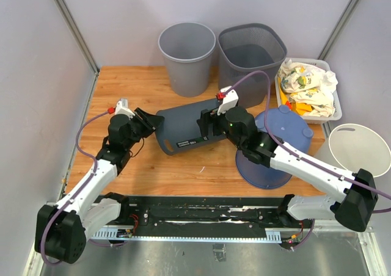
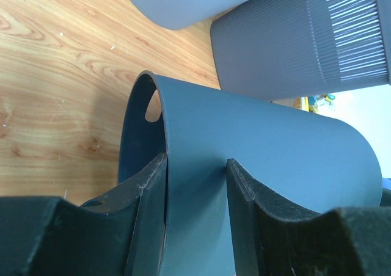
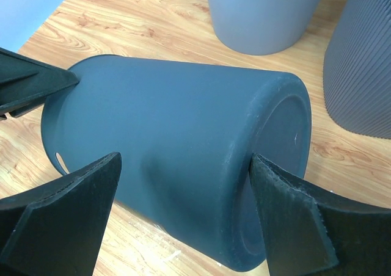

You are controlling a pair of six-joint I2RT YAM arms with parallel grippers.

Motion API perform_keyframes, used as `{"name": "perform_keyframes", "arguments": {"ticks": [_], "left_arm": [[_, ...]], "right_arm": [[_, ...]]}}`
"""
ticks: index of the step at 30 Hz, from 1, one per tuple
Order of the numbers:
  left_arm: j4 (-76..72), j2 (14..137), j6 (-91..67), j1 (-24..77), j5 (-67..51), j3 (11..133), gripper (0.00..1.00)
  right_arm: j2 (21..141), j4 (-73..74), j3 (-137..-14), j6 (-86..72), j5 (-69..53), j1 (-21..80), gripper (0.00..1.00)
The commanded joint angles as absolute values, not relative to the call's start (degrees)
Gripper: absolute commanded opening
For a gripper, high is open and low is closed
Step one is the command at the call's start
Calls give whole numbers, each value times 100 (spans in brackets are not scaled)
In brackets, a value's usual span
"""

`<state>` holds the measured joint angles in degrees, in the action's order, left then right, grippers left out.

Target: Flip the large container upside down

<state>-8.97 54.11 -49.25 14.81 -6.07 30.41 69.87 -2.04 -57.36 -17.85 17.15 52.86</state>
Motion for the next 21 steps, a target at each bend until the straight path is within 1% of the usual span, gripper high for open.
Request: {"name": "perform_keyframes", "arguments": {"ticks": [1,10,21], "left_arm": [[-1322,5487,-4903,1755,-1539,2932,44],[-1450,5594,-4856,1807,-1497,2678,43],[-1736,5443,-4988,1863,-1516,2171,44]], "right_arm": [[6999,-888,-6089,-1820,983,5407,85],[7179,-901,-6222,-1799,905,5405,85],[7476,-917,-6483,-1755,791,5405,85]]}}
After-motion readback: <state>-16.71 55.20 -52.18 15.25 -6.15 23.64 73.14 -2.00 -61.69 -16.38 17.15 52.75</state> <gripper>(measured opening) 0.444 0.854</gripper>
